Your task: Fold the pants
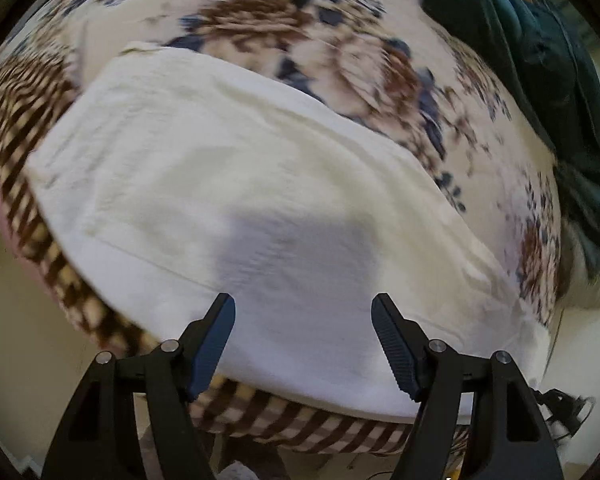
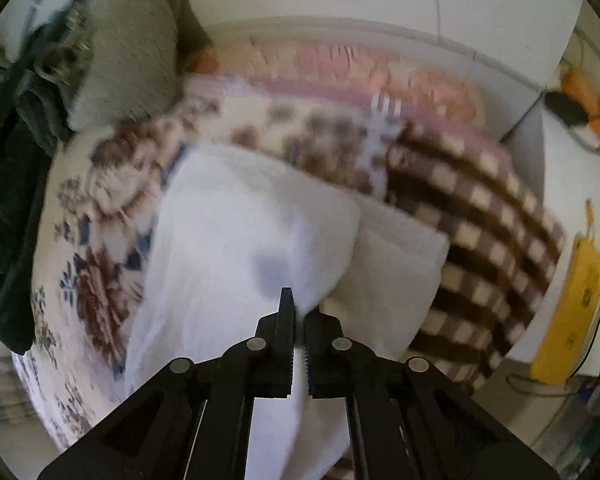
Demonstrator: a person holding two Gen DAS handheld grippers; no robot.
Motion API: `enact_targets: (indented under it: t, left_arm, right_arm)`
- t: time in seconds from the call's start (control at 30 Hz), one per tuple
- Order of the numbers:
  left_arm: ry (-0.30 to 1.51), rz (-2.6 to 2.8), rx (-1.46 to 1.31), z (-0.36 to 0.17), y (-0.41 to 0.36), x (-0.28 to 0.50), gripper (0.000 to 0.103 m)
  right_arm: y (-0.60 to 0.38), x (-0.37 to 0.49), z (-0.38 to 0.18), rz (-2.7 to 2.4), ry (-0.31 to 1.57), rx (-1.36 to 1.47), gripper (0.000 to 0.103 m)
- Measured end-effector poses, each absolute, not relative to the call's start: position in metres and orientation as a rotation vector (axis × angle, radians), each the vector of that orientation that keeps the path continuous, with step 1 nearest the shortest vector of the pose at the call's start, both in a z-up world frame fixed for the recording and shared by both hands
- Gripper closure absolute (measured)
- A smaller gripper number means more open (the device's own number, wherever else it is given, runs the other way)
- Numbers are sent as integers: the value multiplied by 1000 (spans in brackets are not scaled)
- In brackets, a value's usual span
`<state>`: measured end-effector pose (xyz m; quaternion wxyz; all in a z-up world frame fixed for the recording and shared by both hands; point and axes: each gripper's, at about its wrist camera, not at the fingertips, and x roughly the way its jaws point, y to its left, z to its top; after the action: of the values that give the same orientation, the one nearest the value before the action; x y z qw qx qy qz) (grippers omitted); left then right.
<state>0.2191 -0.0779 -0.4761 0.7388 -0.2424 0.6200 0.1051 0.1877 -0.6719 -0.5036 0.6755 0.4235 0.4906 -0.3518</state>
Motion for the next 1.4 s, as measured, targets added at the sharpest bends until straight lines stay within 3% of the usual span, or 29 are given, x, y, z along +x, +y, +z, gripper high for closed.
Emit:
enact_targets:
  t: [0.13,0.27,0.33,0.37,0.57,0.7,0.73,0.77,0.83,0.93,1.0,1.03,1.13,1.2,1.4]
  left_arm:
    - [1395,192,-485,-483,-101,224,34]
    - [1398,158,-431,-484,-117,225,34]
    - [1407,139,-415,-488,-124,226,34]
    - [1412,134,-404,-489,-127,227,34]
    - [1456,75,-344,-506,-144,234,34]
    - [1481,68,-295,-525,-152,237,34]
    - [1503,68,-290,-534,-153,237,34]
    - [1523,71,-282,-541,-154,238,34]
    - [1524,76,-277,-547,-154,238,33]
    - [1532,53,-290,-551,-155,239,19]
    - [1543,20,-299,-557,-158,242,1]
    - [1552,2,-296,-561,-160,243,0]
    - [1581,21,-249,-571,-163,246,0]
    - [1591,41,-244,-572,-164,246,0]
    - [1584,98,-237,-575,-171,248,0]
  right_arm:
    - [-667,174,-479,-795,1079,895,99]
    - [-673,156,-494,-782,1127,915,98]
    - [-679,150,-511,-766,1209,922,83]
    - [-683,146,-516,-778,1237,918,67]
    - [-705,125,-509,-712,1084,1094,55]
    - [-716,132,-523,-738,1054,1147,56]
    - [-716,135,-524,-746,1051,1139,65]
    - [-715,137,-522,-773,1045,1104,91]
    - [-709,149,-512,-813,1053,990,93]
    - [-692,157,-480,-800,1001,806,93]
    - [-690,155,-477,-877,1041,691,93]
    - [-697,151,-487,-912,1093,686,93]
    - [-725,124,-521,-869,1155,947,88]
    - [-732,105,-522,-831,1079,1073,67]
    - [-729,94,-554,-581,924,1366,34]
